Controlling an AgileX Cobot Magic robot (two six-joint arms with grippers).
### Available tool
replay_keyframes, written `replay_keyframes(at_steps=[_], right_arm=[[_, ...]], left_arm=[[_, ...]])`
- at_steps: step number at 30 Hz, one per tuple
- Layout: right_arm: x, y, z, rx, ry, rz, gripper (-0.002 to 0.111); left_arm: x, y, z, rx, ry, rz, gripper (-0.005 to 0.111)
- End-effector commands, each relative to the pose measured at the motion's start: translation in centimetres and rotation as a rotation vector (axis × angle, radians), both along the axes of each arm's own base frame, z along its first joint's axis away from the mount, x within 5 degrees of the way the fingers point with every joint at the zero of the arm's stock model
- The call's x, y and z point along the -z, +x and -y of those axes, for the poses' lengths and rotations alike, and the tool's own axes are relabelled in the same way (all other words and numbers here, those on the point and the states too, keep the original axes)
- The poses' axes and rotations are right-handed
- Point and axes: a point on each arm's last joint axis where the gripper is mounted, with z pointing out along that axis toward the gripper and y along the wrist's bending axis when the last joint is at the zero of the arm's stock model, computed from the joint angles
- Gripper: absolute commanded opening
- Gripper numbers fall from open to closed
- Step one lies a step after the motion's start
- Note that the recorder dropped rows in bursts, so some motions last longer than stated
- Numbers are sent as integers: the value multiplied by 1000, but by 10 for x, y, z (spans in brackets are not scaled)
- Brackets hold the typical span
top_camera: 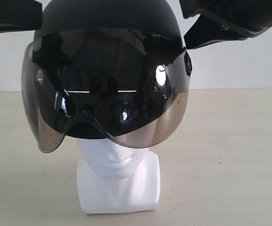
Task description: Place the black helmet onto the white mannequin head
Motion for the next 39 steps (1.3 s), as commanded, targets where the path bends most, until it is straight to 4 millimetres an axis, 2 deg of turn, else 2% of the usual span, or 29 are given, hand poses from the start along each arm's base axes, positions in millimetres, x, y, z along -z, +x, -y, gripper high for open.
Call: replay_keyframes(at_steps=[1,9,16,23,31,39], right_arm=[[-4,-4,4,22,5,10,0],[-33,-35,9,-11,137,73,0],[-44,-49,-2,-160,277,55,0],[-39,-46,-5,-178,271,27,0],[-35,-56,-26,-233,215,43,0],[-15,-43,-33,-205,133,-48,0]], left_arm=[[0,-4,2,23,-4,-8,4],[0,-8,3,65,-1,-21,4],[-3,-11,3,66,-19,-13,4],[-7,-19,4,96,-30,-6,4],[-8,-21,4,107,-31,-9,4],[5,-21,3,97,22,-55,4]])
